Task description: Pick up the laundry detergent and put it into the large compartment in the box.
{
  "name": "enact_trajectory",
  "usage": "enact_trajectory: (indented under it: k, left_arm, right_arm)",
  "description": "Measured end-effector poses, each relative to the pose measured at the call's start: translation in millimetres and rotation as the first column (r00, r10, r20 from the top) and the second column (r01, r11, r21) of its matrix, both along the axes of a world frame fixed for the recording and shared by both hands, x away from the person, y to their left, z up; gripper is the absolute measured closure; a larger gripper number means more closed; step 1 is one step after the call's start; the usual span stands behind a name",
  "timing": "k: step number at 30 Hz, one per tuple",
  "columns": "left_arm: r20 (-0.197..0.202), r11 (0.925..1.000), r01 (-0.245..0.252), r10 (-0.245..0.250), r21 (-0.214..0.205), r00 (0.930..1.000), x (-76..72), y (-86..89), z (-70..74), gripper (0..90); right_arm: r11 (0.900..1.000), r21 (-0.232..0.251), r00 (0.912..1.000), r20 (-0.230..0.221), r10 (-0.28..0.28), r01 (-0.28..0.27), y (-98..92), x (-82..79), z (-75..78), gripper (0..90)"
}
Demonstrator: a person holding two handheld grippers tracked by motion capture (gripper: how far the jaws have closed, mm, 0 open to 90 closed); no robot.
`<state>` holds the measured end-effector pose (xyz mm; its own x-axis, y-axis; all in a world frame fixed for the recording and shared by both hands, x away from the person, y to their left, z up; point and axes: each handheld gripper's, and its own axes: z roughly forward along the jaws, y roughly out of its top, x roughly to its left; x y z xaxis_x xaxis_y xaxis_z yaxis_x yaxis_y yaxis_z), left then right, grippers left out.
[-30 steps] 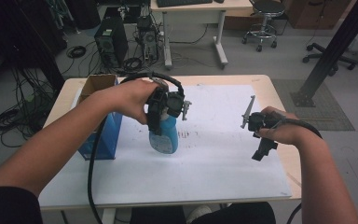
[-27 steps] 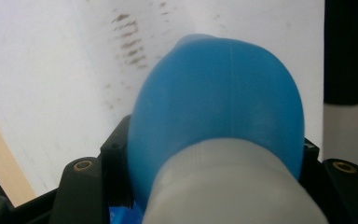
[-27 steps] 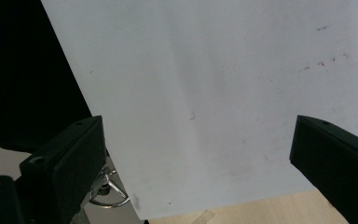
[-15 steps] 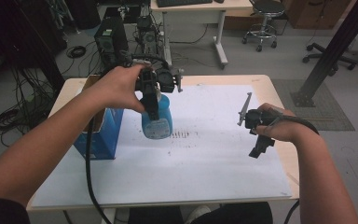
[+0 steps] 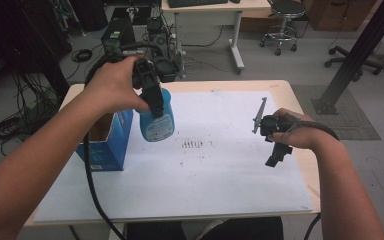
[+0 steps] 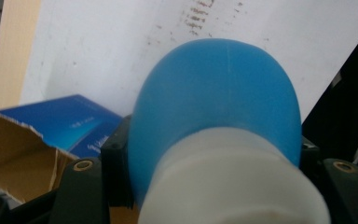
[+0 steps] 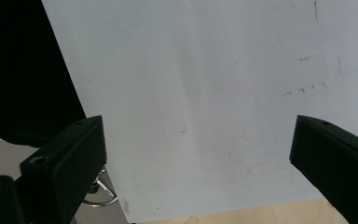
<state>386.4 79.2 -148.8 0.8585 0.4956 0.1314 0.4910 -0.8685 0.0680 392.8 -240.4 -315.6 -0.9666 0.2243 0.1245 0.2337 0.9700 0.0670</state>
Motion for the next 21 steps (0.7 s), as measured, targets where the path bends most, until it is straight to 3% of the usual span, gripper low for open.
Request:
enact_trajectory:
  k: [4, 5, 7, 9, 11, 15, 19, 20, 21]
  left_arm:
    - [-0.008, 0.999, -0.044, 0.044, -0.008, 0.999, 0.9, 5.3, 7.2, 37.7]
    - [-0.014, 0.9971, -0.075, 0.075, -0.008, 0.9971, 2.0, 8.8, 11.6, 37.8]
    - [-0.018, 0.9965, -0.084, 0.084, -0.005, 0.9963, 2.5, 10.4, 13.4, 37.7]
    - [-0.042, 0.9921, -0.125, 0.125, -0.01, 0.9913, 6.6, 17.7, 18.7, 37.8]
    - [-0.045, 0.9913, -0.131, 0.131, -0.012, 0.9904, 7.5, 19.4, 19.8, 37.8]
    - [-0.047, 0.9828, -0.183, 0.182, -0.026, 0.9823, 12.2, 29.3, 27.3, 37.8]
    - [-0.048, 0.9694, -0.243, 0.241, -0.036, 0.9694, 16.2, 40.6, 39.5, 37.8]
    - [-0.048, 0.9694, -0.243, 0.241, -0.036, 0.9694, 16.2, 40.6, 39.5, 37.8]
    - [-0.053, 0.9641, -0.262, 0.259, -0.045, 0.9644, 17.4, 46.2, 44.3, 37.8]
  right_arm:
    - [0.9999, -0.008, 1.0, -0.001, 0.008, -0.008, 1.5, 0.4, 1.1, 3.5]
    - [0.9999, -0.011, 1.0, -0.002, 0.008, -0.008, 2.5, 0.3, 2.6, 3.5]
    - [0.9999, -0.005, 0.9999, 0.003, 0.011, -0.011, 2.8, 0.5, 2.8, 3.5]
    - [0.9999, -0.01, 1.0, 0.0, 0.008, -0.008, 4.3, 0.5, 4.8, 3.6]
    - [0.9999, -0.011, 0.9999, 0.0, 0.013, -0.013, 5.2, 1.0, 5.4, 3.5]
    - [0.9996, -0.012, 0.9997, 0.001, 0.025, -0.025, 7.3, 2.2, 5.5, 3.5]
    - [0.9993, -0.017, 0.9994, -0.003, 0.033, -0.033, 9.7, 2.7, 4.6, 3.5]
    - [0.9993, -0.017, 0.9994, -0.003, 0.033, -0.033, 9.7, 2.7, 4.6, 3.5]
    - [0.9994, -0.014, 0.9995, -0.003, 0.032, -0.032, 9.7, 2.7, 4.1, 3.6]
